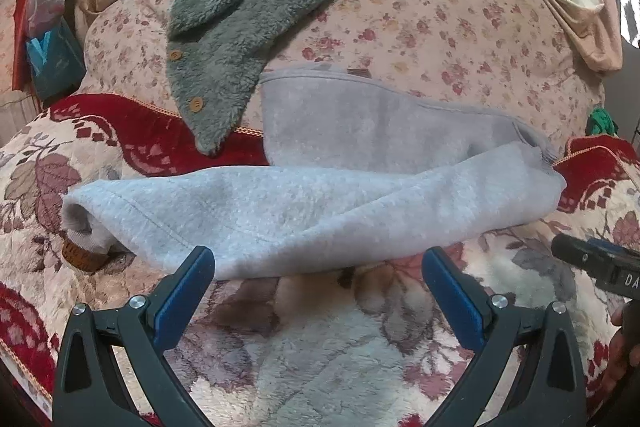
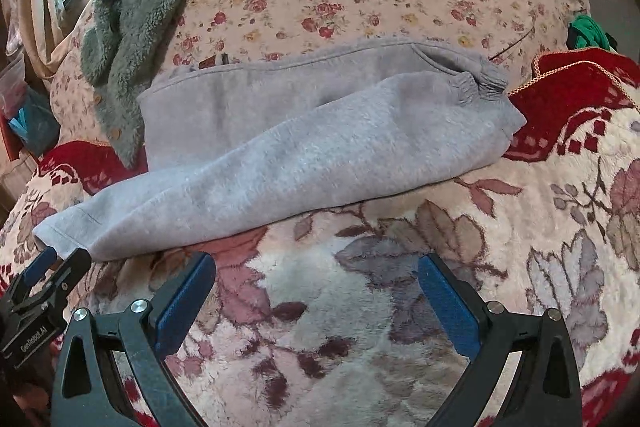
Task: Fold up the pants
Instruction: 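Move both grippers toward the grey sweatpants lying on the sofa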
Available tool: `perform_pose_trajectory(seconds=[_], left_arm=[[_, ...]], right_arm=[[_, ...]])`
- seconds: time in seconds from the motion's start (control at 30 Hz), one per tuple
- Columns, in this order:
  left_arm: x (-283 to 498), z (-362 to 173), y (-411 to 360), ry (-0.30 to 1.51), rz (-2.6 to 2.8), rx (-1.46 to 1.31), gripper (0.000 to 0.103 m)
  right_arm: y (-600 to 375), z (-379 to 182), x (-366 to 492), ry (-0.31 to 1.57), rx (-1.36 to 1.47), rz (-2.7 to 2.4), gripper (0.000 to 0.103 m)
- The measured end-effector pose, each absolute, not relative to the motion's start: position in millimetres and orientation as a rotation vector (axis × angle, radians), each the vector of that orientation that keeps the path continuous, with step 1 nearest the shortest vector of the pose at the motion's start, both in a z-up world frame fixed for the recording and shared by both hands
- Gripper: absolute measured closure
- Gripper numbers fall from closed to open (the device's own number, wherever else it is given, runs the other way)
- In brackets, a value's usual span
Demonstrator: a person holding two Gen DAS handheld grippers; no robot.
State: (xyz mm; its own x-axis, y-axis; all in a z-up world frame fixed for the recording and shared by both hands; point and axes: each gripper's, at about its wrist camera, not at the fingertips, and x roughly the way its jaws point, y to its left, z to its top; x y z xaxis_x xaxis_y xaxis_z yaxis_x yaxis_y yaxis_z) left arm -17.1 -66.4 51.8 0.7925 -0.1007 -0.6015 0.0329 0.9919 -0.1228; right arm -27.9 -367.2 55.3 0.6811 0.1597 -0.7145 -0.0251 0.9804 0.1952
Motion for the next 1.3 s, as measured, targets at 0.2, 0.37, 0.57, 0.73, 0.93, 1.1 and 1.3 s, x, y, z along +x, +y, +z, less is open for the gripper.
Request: perform_pose_trajectory(seconds=[0.2,0.37,0.57,0.73,0.93,1.1,1.3], left_arm=[[-16,50,-60,0.66,-0.058,-0.108,0.0],[-16,49,-57,0.662,-0.051,-0.11,0.0],[-13,48,-54,0.676,-0.04,-0.116,0.0],[-10,46,-49,0.686,-0.021,-0.129,0.0],[-7,41,-48,0.696,-0.004,-0.123,0.0],[-5,39,-46,0.698,0.007,-0.121,0.0],[-3,35,-41,0.707,0.022,-0.124,0.0]], right_arm=[[-366,52,-27,0.829,0.172,0.1,0.0],[-366,51,-27,0.836,0.158,0.099,0.0],[-365,47,-25,0.85,0.158,0.106,0.0],[-362,42,-22,0.866,0.146,0.111,0.0],[-357,38,-20,0.874,0.133,0.119,0.0],[-354,33,-16,0.892,0.134,0.126,0.0],[-352,32,-13,0.893,0.12,0.128,0.0]])
